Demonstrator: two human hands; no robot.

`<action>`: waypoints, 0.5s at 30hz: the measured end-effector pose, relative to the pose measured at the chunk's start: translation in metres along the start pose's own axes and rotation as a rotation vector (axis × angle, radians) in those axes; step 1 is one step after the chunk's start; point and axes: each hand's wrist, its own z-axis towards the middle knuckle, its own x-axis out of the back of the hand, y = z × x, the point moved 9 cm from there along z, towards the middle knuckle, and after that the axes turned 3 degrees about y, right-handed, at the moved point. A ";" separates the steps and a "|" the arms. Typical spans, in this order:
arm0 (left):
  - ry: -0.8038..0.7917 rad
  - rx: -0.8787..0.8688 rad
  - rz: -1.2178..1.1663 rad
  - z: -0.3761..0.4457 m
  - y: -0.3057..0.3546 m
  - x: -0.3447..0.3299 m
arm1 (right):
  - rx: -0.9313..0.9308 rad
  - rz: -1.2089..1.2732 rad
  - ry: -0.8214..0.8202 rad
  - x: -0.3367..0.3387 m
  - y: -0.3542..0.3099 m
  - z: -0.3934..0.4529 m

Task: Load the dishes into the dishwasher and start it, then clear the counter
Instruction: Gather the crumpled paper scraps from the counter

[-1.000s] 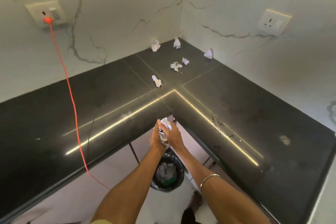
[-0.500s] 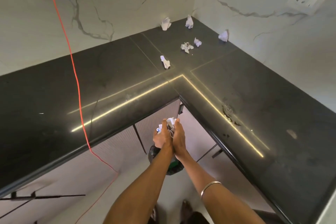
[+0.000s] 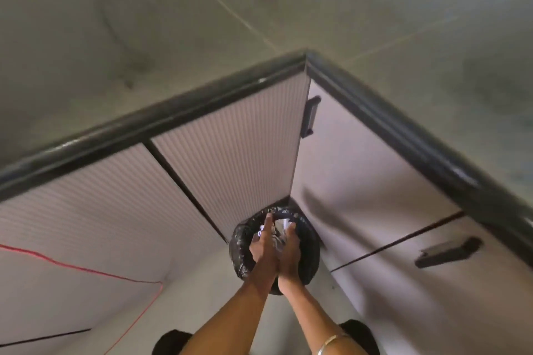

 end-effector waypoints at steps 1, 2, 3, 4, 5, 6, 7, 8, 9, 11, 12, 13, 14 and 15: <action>0.027 0.021 -0.030 0.014 -0.008 -0.004 | 0.007 0.022 0.026 0.006 0.011 0.022; 0.024 0.030 -0.057 0.030 -0.018 -0.007 | -0.017 0.023 0.031 0.011 0.019 0.034; 0.017 0.025 -0.087 0.045 -0.030 -0.012 | -0.019 0.035 0.039 0.016 0.029 0.045; 0.022 0.038 -0.125 0.057 -0.042 -0.014 | -0.017 0.045 0.052 0.024 0.040 0.055; 0.030 0.074 -0.165 0.065 -0.054 -0.015 | -0.043 0.050 0.038 0.027 0.051 0.064; 0.039 0.099 -0.204 0.068 -0.059 -0.014 | -0.067 0.032 -0.011 0.027 0.058 0.067; 0.054 0.114 -0.249 0.068 -0.058 -0.014 | -0.084 0.016 -0.027 0.029 0.061 0.070; 0.070 0.148 -0.325 0.077 -0.063 -0.014 | -0.128 0.006 -0.035 0.033 0.069 0.076; 0.082 0.189 -0.373 0.075 -0.063 -0.014 | -0.162 0.001 -0.058 0.035 0.077 0.083; 0.094 0.264 -0.347 0.092 -0.069 -0.013 | -0.175 -0.025 -0.066 0.046 0.088 0.094; 0.086 0.313 -0.296 0.107 -0.076 -0.013 | -0.168 -0.039 -0.054 0.051 0.084 0.091; 0.034 0.384 -0.264 0.108 -0.081 -0.014 | -0.180 -0.096 -0.015 0.052 0.065 0.067; -0.050 0.434 -0.240 0.087 -0.071 -0.016 | -0.196 -0.068 -0.008 0.048 0.046 0.045; -0.115 0.458 -0.221 0.057 -0.054 -0.017 | -0.215 -0.050 -0.009 0.042 0.027 0.023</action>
